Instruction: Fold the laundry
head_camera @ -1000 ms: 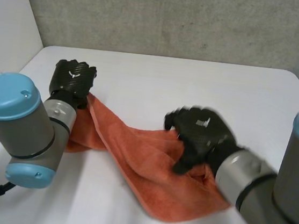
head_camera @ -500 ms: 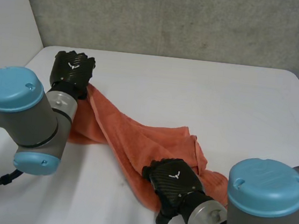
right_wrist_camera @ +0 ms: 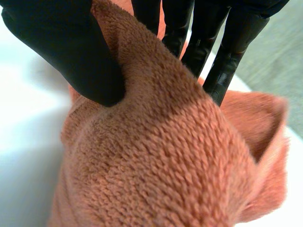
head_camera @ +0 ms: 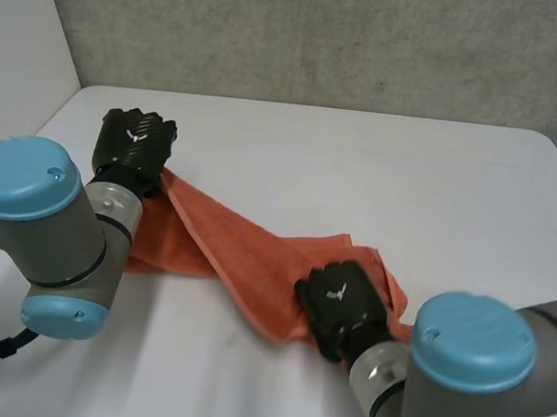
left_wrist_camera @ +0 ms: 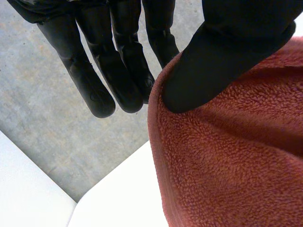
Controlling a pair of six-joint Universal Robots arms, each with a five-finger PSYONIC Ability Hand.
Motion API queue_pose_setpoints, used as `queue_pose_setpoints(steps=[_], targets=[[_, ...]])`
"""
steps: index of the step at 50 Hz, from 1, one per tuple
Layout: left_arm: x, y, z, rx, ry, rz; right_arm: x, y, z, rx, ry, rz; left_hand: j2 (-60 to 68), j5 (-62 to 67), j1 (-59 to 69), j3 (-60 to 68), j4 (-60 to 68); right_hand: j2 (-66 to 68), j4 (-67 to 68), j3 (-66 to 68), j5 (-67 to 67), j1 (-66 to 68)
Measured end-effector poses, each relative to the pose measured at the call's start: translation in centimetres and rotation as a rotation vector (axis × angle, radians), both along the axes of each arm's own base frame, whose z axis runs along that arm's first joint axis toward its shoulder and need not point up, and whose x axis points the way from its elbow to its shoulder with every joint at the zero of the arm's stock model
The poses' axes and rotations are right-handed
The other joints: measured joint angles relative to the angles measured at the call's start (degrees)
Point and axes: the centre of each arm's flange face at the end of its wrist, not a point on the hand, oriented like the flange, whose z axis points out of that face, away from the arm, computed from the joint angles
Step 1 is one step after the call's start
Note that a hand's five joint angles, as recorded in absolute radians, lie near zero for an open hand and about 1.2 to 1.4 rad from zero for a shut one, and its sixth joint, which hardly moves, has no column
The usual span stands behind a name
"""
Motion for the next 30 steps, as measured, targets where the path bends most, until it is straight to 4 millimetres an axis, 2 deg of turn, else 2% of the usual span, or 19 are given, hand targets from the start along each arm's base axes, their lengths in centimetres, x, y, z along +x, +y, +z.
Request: queue_pose_setpoints(steps=[1, 4, 10, 11, 12, 14, 15, 16, 19, 22, 24, 26, 29, 30], targets=[[0.0, 0.0, 0.0, 0.000, 0.000, 0.000, 0.0, -0.5, 0.4, -0.014, -0.008, -0.008, 0.00, 0.00, 0.00, 0.00, 0.00, 0.41, 0.50, 0.56, 0.08, 0.14], [0.0, -0.1, 0.2, -0.005, 0.003, 0.001, -0.2, -3.1, 3.1, -0.098, -0.068, -0.052, 0.00, 0.00, 0.00, 0.00, 0.00, 0.41, 0.58, 0.62, 0.09, 0.14], [0.2, -1.1, 2.2, -0.063, 0.042, 0.018, -0.8, -9.1, 11.9, -0.320, -0.212, -0.121, 0.00, 0.00, 0.00, 0.00, 0.00, 0.42, 0.62, 1.46, 0.59, 1.79], [0.2, -1.4, 2.9, -0.083, 0.057, 0.022, -1.0, -9.9, 13.4, -0.351, -0.230, -0.128, 0.00, 0.00, 0.00, 0.00, 0.00, 0.42, 0.62, 1.46, 0.59, 1.79], [0.3, -1.6, 4.1, -0.114, 0.083, 0.026, -1.4, -11.3, 16.2, -0.413, -0.263, -0.138, 0.00, 0.00, 0.00, 0.00, 0.00, 0.58, 0.63, 1.46, 0.60, 1.80], [0.4, -1.7, 5.7, -0.157, 0.126, 0.030, -1.8, -12.1, 18.4, -0.459, -0.288, -0.142, 0.00, 0.00, 0.00, 0.00, 0.00, 0.59, 0.63, 1.46, 0.60, 1.80], [0.4, -1.7, 5.7, -0.157, 0.126, 0.030, -1.8, -12.1, 18.4, -0.459, -0.288, -0.142, 0.00, 0.00, 0.00, 0.00, 0.00, 0.59, 0.63, 1.46, 0.60, 1.80], [0.7, -1.7, 7.8, -0.217, 0.193, 0.030, -2.2, -12.9, 20.8, -0.508, -0.317, -0.142, 0.00, 0.00, 0.00, 0.00, 0.01, 0.58, 0.63, 1.46, 0.60, 1.80], [1.2, -1.1, 11.3, -0.308, 0.313, 0.019, -2.7, -13.5, 23.8, -0.564, -0.364, -0.132, 0.00, 0.79, 0.50, 0.00, 0.00, 0.58, 0.63, 1.46, 0.60, 1.80], [1.8, 0.0, 14.1, -0.379, 0.427, -0.004, -2.9, -13.7, 24.8, -0.570, -0.393, -0.110, 0.00, 0.80, 0.52, 0.00, 0.00, 0.58, 0.63, 1.46, 0.61, 1.80], [2.2, 0.7, 14.8, -0.387, 0.464, -0.015, -3.0, -13.7, 24.4, -0.546, -0.393, -0.094, 0.00, 1.12, 0.60, 0.00, 0.00, 0.58, 0.63, 1.46, 0.73, 1.80], [2.5, 1.4, 14.5, -0.361, 0.473, -0.023, -3.1, -13.8, 23.8, -0.520, -0.385, -0.083, 0.00, 1.12, 0.93, 0.00, 0.00, 0.58, 0.63, 1.46, 0.97, 1.80], [2.6, 2.2, 12.7, -0.284, 0.444, -0.028, -3.8, -14.1, 20.7, -0.401, -0.331, -0.062, 0.00, 1.12, 0.95, 0.00, 0.01, 0.58, 0.63, 1.46, 1.03, 1.80], [2.6, 2.2, 12.7, -0.284, 0.444, -0.028, -3.8, -14.1, 20.7, -0.401, -0.331, -0.062, 0.00, 1.12, 0.95, 0.00, 0.01, 0.58, 0.63, 1.46, 1.03, 1.80]])
